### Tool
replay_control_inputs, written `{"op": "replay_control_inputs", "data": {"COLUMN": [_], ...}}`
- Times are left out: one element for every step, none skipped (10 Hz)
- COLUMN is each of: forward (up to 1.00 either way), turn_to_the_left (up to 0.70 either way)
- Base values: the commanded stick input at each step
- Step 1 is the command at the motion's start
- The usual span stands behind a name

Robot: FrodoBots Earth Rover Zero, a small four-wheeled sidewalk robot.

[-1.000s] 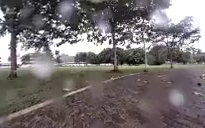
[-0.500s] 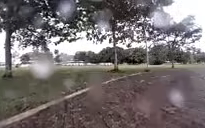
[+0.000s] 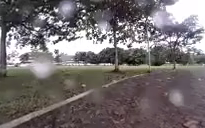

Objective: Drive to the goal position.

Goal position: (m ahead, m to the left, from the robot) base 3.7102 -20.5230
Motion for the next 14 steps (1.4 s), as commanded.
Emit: {"op": "replay_control_inputs", "data": {"forward": [0.70,0.70,0.70,0.70,0.70,0.70,0.70,0.70,0.70,0.70,0.70,0.64,0.58,0.00], "turn_to_the_left": [0.00,0.00,0.00,0.00,0.00,0.00,0.00,0.00,0.00,0.00,0.00,0.00,0.00,0.00]}}
